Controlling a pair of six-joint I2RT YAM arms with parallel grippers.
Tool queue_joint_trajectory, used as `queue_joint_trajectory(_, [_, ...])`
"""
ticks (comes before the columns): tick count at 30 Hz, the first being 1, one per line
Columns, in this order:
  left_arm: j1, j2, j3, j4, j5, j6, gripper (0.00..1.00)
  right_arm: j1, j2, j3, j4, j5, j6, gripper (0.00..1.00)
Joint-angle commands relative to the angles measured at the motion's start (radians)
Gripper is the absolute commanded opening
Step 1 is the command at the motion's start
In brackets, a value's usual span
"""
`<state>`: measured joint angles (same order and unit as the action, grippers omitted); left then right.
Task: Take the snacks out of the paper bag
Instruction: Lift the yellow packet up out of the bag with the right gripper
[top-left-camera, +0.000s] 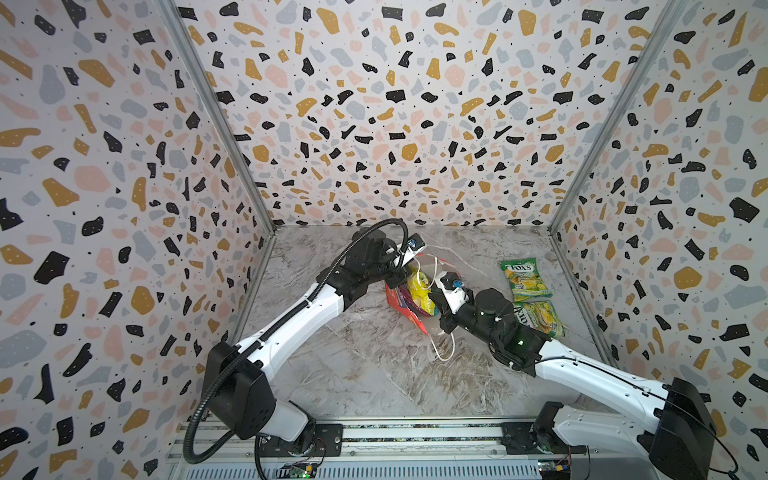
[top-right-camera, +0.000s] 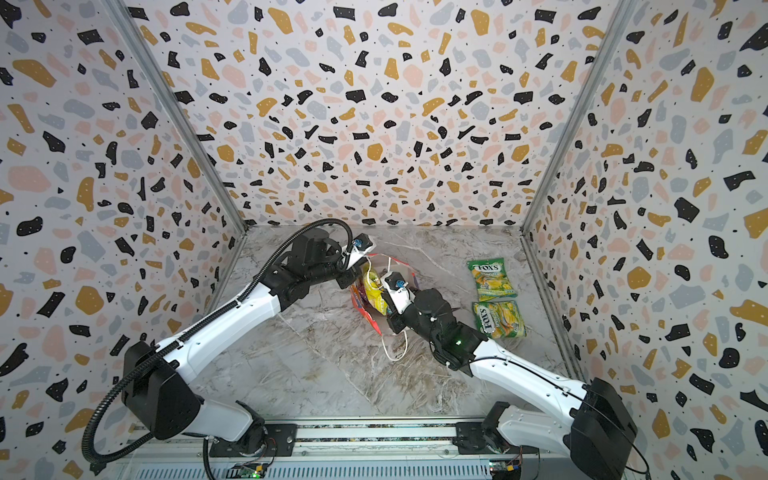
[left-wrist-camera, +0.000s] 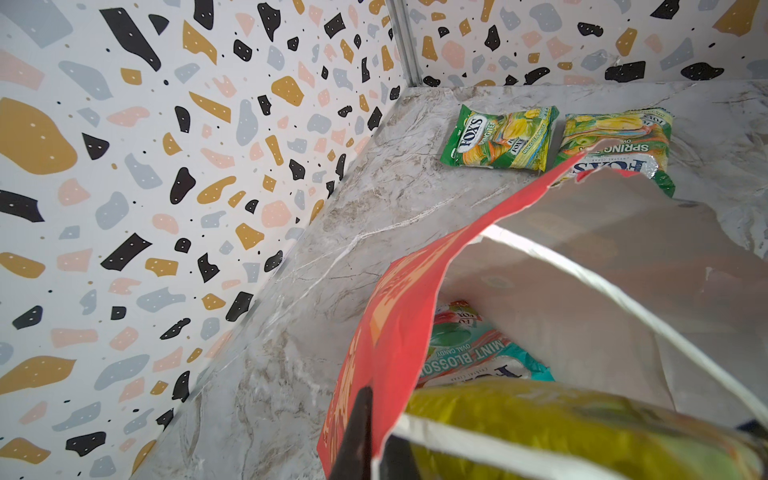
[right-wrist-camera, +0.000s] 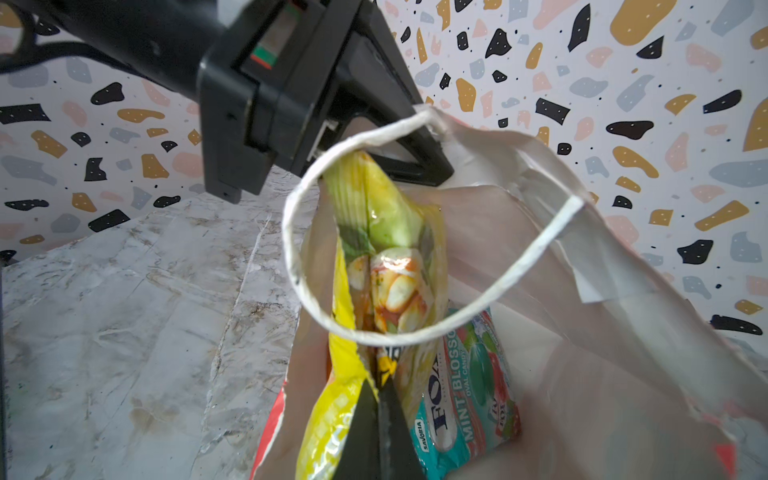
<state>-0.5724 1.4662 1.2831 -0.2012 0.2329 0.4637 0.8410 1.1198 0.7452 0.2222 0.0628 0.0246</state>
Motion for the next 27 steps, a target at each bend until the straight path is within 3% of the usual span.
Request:
queue_joint_trajectory(1, [0.006,-0.046,-0.01,0.081,-0.007,-0.02,0.0,-0.026,-0.046,0.014,-0.043,0.04,0.038,0.0])
queue_joint_trajectory(8, [0.009,-0.047,-0.013,0.086,-0.002,-0.028,0.0,-0.116,-0.056,0.0,-0.067,0.001,0.072,0.0])
queue_joint_trajectory(27, [0.022,-0.06,-0.019,0.117,-0.027,-0.062,0.0,-0.122,-0.279,0.055,-0.228,-0.072,0.129,0.0])
